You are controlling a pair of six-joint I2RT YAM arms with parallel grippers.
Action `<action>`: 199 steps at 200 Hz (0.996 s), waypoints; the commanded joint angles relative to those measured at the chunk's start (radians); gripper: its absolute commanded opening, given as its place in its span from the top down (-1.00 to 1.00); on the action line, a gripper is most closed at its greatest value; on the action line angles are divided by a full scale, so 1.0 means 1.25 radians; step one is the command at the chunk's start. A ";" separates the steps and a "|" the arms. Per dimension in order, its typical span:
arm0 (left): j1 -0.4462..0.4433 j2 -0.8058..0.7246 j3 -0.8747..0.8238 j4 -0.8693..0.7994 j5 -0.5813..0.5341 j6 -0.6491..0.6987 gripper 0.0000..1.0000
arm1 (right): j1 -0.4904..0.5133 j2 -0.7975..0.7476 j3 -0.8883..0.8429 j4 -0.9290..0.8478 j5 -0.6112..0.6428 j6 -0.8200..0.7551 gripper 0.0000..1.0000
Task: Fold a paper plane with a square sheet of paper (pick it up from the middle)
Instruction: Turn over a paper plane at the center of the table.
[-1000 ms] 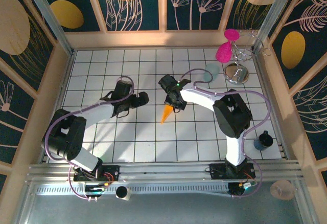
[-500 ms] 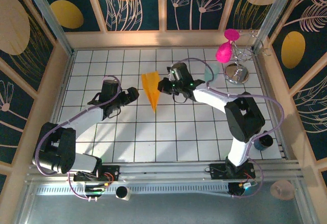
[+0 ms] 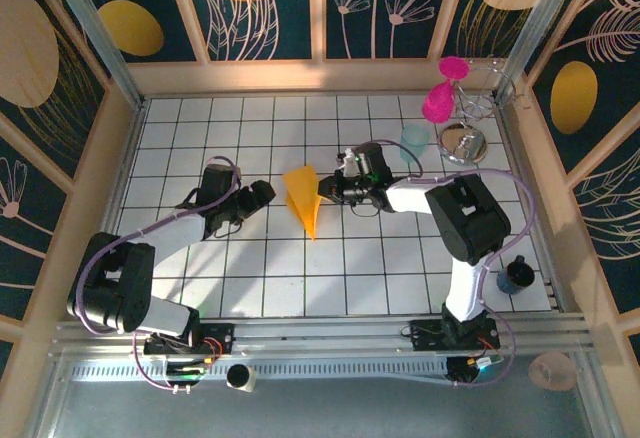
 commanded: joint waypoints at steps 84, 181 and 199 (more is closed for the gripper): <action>-0.068 0.126 0.045 0.134 0.117 -0.099 -0.33 | -0.065 0.022 -0.048 -0.035 0.032 -0.033 1.00; -0.130 0.292 0.195 0.120 0.159 -0.084 0.19 | -0.076 0.027 -0.048 -0.043 0.024 -0.048 1.00; -0.134 0.312 0.219 0.098 0.160 -0.070 0.23 | -0.077 0.028 -0.047 -0.043 0.021 -0.048 1.00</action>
